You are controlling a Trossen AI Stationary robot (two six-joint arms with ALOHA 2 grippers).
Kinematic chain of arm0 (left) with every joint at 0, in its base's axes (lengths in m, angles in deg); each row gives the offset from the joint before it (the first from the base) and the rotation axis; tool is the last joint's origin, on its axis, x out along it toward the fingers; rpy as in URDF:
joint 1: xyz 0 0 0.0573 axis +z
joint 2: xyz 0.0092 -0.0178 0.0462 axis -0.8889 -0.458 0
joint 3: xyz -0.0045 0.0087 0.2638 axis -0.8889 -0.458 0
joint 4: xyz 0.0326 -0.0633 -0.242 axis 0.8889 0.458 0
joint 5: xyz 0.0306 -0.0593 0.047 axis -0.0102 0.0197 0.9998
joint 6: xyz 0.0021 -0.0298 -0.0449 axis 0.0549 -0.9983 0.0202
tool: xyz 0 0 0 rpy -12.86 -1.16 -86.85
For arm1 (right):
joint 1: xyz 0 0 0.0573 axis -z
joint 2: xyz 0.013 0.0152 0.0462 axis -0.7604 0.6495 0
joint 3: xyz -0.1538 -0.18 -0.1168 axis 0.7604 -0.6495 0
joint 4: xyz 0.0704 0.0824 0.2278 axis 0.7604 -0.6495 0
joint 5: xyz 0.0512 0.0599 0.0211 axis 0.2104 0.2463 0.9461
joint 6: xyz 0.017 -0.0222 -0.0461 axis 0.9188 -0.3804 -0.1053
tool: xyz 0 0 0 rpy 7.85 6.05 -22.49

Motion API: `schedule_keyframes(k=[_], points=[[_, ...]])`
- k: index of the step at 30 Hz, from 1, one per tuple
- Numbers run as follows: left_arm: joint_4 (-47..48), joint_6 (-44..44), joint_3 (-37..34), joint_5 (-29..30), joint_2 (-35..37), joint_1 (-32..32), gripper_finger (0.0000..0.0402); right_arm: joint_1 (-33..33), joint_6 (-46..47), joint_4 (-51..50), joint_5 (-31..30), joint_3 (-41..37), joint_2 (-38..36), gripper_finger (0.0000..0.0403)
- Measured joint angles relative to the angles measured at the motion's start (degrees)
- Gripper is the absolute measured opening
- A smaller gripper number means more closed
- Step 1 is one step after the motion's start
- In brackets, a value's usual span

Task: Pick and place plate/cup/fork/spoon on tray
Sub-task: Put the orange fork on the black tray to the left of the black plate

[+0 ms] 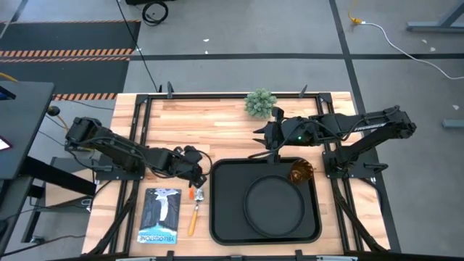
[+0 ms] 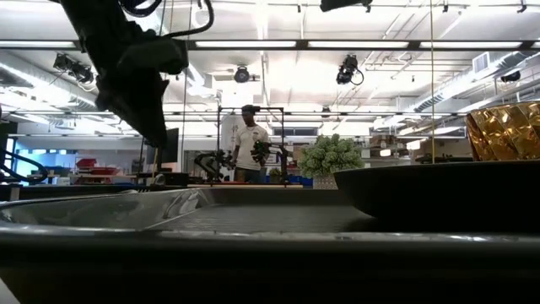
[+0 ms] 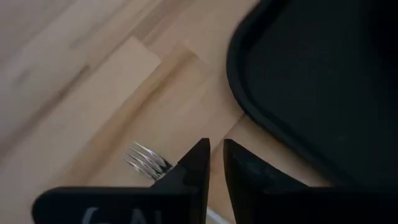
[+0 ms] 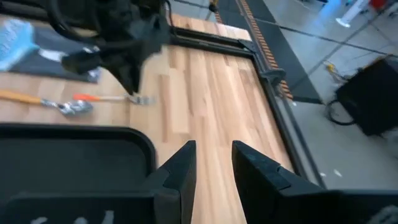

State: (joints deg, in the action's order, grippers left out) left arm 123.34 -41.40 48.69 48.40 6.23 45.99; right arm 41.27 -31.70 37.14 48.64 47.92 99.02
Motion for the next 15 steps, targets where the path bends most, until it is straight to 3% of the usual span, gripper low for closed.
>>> schedule_keyframes(k=[5, 9, 15], points=[[1.4, -11.1, 1.2, 2.9, 0.0, -1.4, 0.0052, -0.5, 0.9, -4.2, -6.7, -1.1, -0.1, 0.011], [2.6, -15.7, 4.0, 7.5, -1.0, -2.7, 0.0052, -1.9, 0.5, -0.9, -14.4, -7.7, -2.0, 0.0104], [7.1, -23.9, 7.2, 8.9, -3.5, -3.0, 0.0052, -4.1, -1.2, 8.3, -15.6, -18.4, -7.8, 0.0088]])
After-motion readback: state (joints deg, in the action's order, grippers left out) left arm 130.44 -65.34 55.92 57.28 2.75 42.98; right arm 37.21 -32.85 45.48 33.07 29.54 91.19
